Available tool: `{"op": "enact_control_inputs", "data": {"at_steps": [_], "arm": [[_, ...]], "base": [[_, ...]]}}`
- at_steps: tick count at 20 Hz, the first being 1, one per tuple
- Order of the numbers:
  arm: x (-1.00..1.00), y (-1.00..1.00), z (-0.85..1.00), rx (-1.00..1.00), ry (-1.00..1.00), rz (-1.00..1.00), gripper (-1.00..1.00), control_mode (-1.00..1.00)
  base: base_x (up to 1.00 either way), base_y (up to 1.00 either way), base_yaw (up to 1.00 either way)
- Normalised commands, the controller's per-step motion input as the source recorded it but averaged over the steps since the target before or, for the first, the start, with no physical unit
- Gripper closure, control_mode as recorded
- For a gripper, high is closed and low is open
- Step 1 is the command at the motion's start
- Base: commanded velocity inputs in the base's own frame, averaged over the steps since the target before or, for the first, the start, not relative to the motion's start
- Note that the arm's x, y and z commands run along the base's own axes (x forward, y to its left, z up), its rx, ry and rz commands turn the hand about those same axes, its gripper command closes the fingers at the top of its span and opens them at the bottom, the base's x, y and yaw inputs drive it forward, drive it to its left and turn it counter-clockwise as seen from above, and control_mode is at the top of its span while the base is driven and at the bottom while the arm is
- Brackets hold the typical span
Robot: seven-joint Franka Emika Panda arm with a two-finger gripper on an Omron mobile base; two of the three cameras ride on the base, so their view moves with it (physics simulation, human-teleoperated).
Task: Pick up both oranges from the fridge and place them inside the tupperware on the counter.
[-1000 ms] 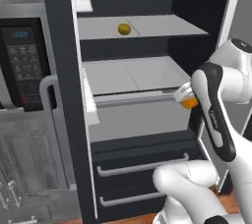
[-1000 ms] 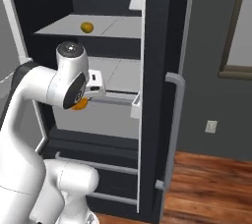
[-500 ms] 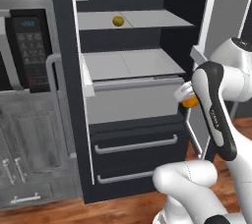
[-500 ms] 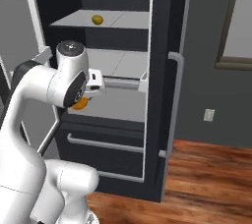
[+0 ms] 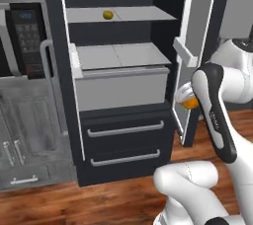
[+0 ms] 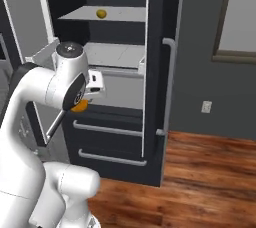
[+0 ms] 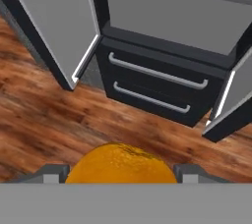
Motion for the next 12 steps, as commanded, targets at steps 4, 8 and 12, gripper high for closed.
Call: {"op": "enact_control_inputs", "data": {"at_steps": [4, 8, 12], "arm": [[0.0, 0.0, 0.0, 0.0, 0.0, 0.0, 1.0, 1.0], [0.0, 0.0, 0.0, 0.0, 0.0, 0.0, 1.0, 1.0], [0.0, 0.0, 0.0, 0.0, 0.0, 0.0, 1.0, 1.0]], "base": [[-0.28, -0.83, 0.03], [-0.13, -0.98, 0.05], [-0.08, -0.99, 0.08]]}}
